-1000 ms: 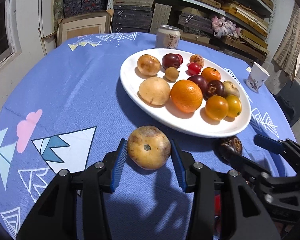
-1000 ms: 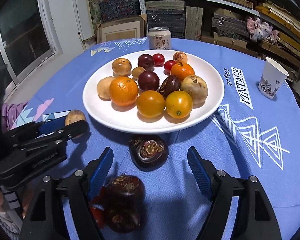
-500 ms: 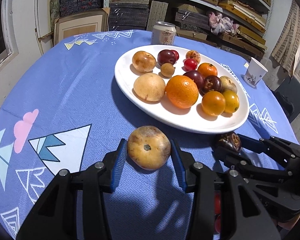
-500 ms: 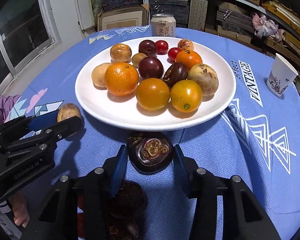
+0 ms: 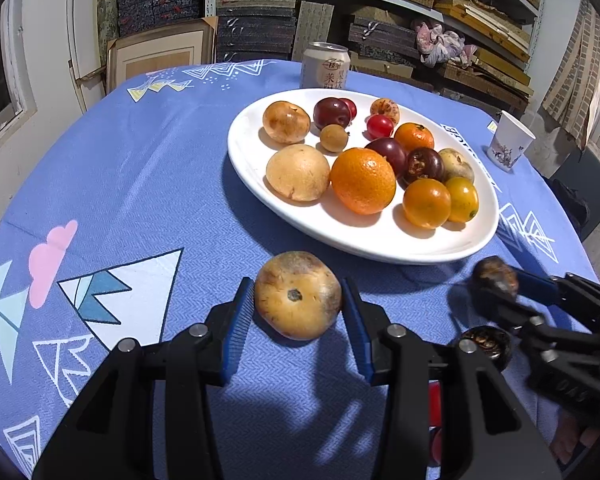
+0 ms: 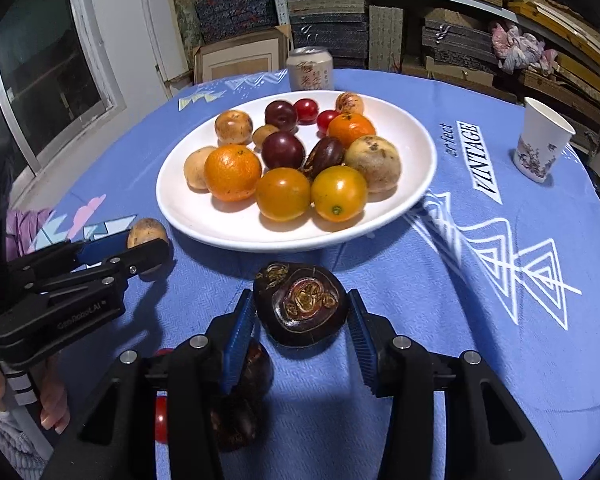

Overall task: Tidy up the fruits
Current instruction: 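Carry both fruits onto the white plate and open both tools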

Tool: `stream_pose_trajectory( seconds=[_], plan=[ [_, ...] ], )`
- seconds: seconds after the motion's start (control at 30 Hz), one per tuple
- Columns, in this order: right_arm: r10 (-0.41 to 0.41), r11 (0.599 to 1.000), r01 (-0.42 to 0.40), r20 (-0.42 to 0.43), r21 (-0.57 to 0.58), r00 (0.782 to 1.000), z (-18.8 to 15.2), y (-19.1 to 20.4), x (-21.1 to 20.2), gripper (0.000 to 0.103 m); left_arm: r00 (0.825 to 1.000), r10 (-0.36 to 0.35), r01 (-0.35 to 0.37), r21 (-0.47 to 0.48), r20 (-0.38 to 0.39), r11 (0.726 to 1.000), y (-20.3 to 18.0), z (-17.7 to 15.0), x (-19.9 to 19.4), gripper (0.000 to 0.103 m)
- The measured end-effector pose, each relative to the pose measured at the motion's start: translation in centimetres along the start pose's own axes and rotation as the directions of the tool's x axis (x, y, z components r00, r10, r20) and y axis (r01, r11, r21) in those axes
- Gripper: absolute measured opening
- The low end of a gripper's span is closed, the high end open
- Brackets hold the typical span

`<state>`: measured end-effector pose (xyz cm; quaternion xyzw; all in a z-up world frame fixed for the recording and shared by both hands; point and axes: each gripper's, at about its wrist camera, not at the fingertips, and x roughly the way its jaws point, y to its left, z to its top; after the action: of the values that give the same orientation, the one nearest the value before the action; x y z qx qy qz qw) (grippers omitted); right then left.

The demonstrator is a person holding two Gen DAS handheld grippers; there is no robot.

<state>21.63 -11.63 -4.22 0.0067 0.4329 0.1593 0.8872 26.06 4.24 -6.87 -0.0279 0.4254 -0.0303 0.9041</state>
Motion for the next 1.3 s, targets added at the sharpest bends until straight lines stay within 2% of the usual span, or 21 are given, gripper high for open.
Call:
stream_pose_trajectory(
  seconds=[0.13,0.4,0.7,0.87,1.1,1.3],
  plan=[
    [0.013,0.999,-0.016,0.059,0.05,0.998,0.2,-1.5,-2.3,0.047,1.0,-0.002,0.002,-0.019,0.02,1.0,0.7,0.3,-0.7,0.044],
    [0.025,0.991,-0.051,0.201,0.121,0.979,0.8,-4.0,-7.3,0.047,0.996,-0.019,0.026,-0.083,0.089,0.996,2.6,1.3,-3.1,0.044],
    [0.007,0.989,-0.042,0.236,0.141,0.972,3.1,-4.9,-7.9,0.047,0.988,-0.097,0.09,0.064,0.117,0.994,-2.5,2.5,-3.7,0.044],
    [0.007,0.994,-0.034,0.244,0.108,0.97,6.0,-4.0,-7.4,0.047,0.988,-0.127,0.113,0.159,0.083,0.981,-5.3,3.1,-2.0,0.044],
    [0.016,0.994,-0.039,0.214,0.106,0.977,9.6,-4.1,-3.8,0.047,0.991,-0.13,0.127,0.175,0.008,0.976,-6.5,4.0,1.4,0.044],
    [0.014,0.99,-0.036,0.155,0.136,0.988,11.2,-5.3,0.9,0.047,0.994,-0.105,0.1,0.215,0.013,0.971,-7.2,4.0,2.4,0.045]
  ],
)
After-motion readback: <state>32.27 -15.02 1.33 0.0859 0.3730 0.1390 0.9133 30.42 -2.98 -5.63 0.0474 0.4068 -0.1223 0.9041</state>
